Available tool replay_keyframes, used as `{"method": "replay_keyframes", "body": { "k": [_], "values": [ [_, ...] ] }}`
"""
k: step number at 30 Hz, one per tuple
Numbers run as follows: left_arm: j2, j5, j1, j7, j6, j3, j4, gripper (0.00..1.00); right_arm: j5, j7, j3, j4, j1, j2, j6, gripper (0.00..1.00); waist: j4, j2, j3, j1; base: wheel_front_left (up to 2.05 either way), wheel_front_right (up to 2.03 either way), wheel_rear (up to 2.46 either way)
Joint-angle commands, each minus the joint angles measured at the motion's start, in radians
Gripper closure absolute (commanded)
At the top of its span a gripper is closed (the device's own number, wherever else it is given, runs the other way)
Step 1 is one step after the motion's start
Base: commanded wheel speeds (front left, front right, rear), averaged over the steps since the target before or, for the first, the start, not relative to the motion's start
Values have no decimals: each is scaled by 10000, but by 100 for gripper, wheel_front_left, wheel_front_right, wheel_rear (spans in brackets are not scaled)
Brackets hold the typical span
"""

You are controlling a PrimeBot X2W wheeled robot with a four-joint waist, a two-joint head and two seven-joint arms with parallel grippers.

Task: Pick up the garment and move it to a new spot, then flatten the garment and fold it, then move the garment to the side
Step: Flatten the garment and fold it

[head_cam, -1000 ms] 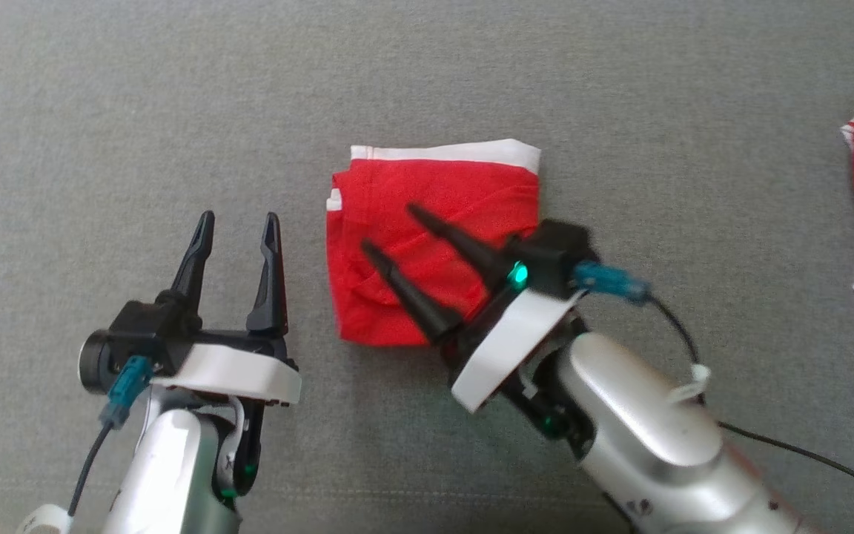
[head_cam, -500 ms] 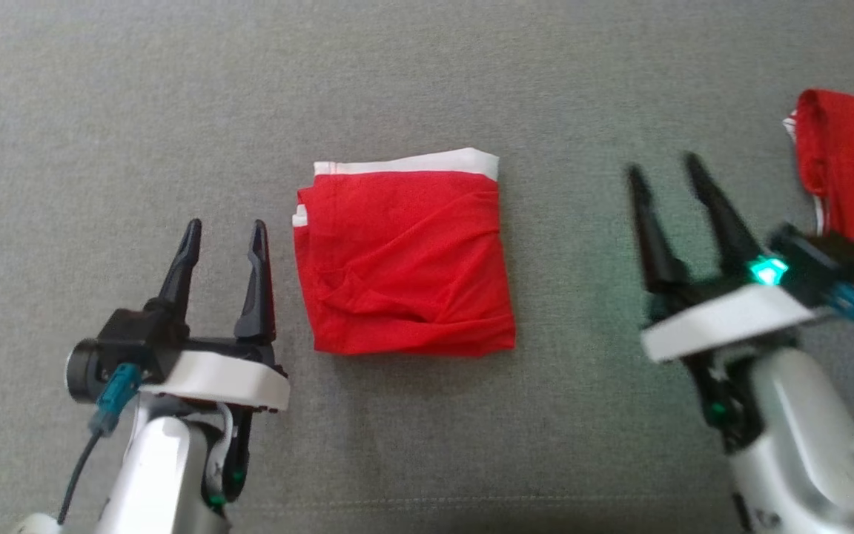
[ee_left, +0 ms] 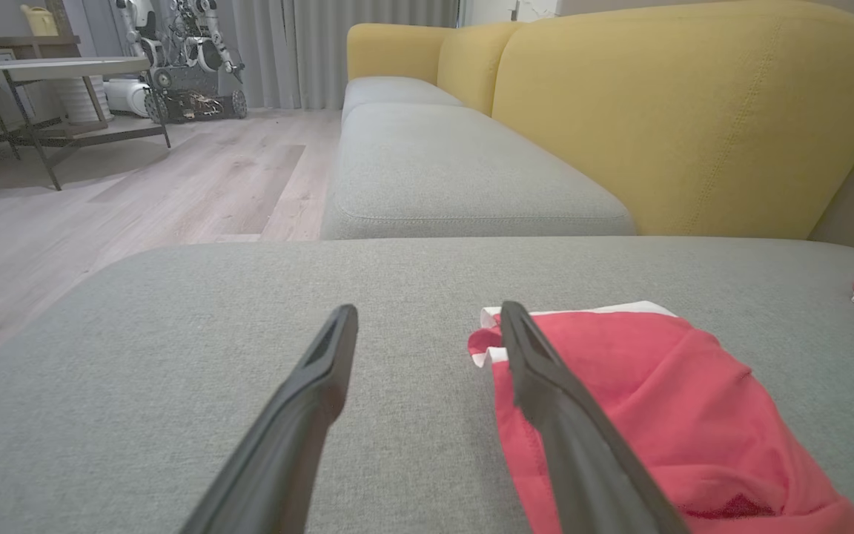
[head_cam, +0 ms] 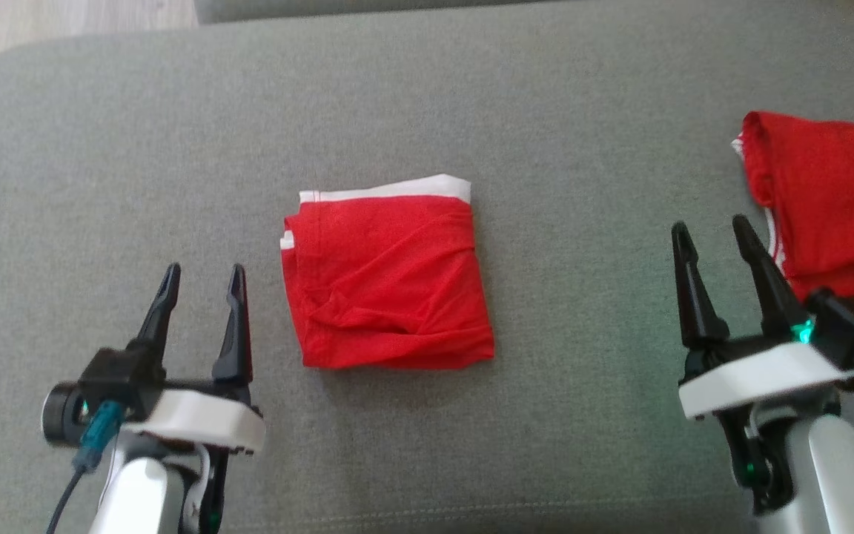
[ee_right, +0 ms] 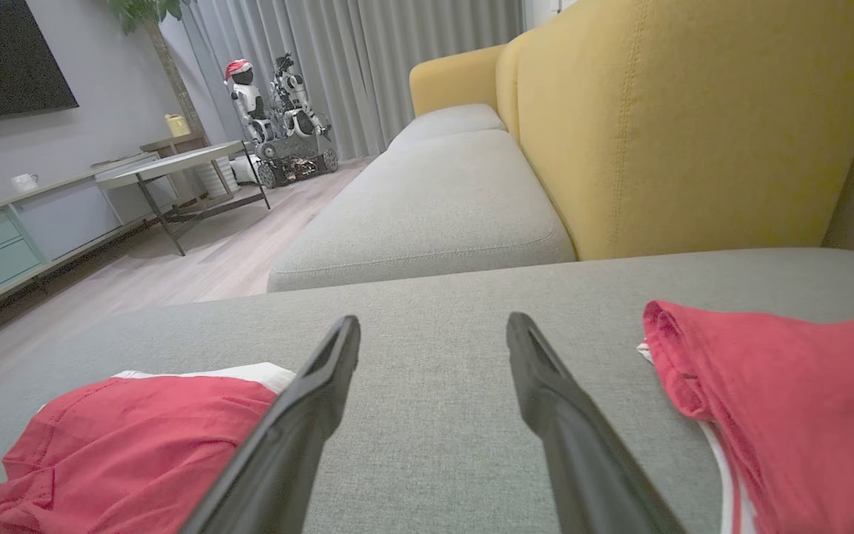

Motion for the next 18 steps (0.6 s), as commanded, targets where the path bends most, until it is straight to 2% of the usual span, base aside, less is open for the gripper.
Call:
{"method": "replay_keyframes", "body": {
  "k": [1, 18],
  "values": [
    [220, -13, 18, 47, 91, 433, -425, 0, -117, 68, 124, -476, 109, 46, -9, 0, -55, -1, -256, 0, 0, 0, 0],
    [408, -209, 1293, 562, 282, 379, -1019, 0, -702, 708, -344, -1288, 1633, 166, -9, 0, -32, -1, -1406, 0, 0, 0, 0]
  ]
}}
